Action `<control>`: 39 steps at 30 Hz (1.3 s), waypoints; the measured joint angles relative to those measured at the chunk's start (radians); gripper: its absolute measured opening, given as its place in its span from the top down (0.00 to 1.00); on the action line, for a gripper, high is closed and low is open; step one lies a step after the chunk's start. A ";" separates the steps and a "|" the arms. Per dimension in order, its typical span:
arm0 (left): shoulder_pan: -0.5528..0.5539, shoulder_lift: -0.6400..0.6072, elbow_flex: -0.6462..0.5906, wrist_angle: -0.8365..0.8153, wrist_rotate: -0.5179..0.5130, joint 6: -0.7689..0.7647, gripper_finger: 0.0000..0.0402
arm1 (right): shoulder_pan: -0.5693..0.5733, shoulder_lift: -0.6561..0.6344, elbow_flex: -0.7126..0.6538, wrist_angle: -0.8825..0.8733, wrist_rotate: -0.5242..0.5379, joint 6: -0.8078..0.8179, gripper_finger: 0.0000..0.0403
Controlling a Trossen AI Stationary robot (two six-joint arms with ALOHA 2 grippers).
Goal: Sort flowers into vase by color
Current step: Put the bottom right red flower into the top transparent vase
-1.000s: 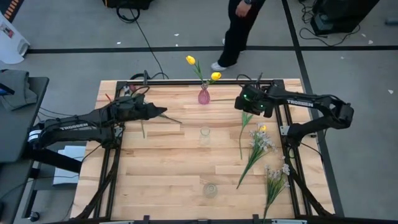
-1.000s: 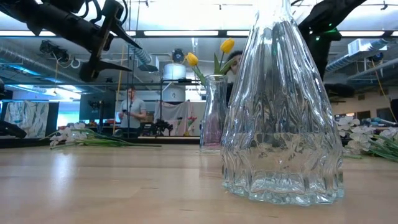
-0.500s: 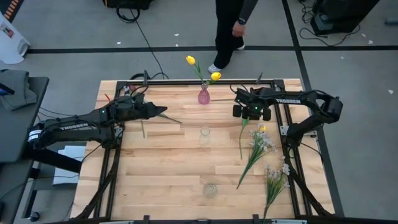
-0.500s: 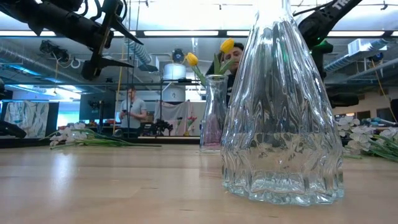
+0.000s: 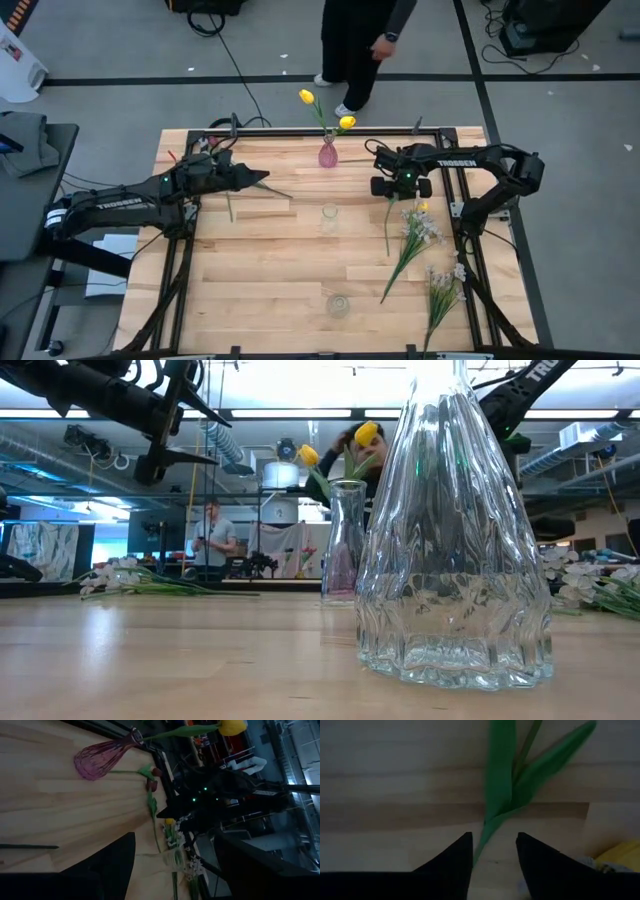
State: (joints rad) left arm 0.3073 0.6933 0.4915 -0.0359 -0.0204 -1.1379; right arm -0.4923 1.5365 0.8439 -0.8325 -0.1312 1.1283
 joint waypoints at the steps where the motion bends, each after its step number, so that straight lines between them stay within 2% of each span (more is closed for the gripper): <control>1: 0.000 0.000 0.000 0.003 0.000 0.000 0.32 | -0.001 0.000 -0.002 0.006 0.008 0.010 0.56; 7: 0.000 0.000 0.000 0.030 0.001 0.000 0.32 | -0.007 0.000 -0.032 0.035 0.065 0.050 0.50; 25: 0.000 0.000 0.001 0.046 0.008 0.000 0.32 | -0.008 -0.003 -0.108 0.144 0.067 0.150 0.54; 31: 0.000 0.000 0.001 0.046 0.008 0.000 0.32 | -0.008 -0.003 -0.110 0.136 0.062 0.143 0.66; 39: 0.000 0.000 0.001 0.046 0.008 0.000 0.32 | -0.008 -0.002 -0.110 0.139 0.054 0.101 0.93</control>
State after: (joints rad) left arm 0.3073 0.6937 0.4923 0.0097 -0.0128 -1.1381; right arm -0.5003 1.5345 0.7335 -0.6938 -0.0774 1.2298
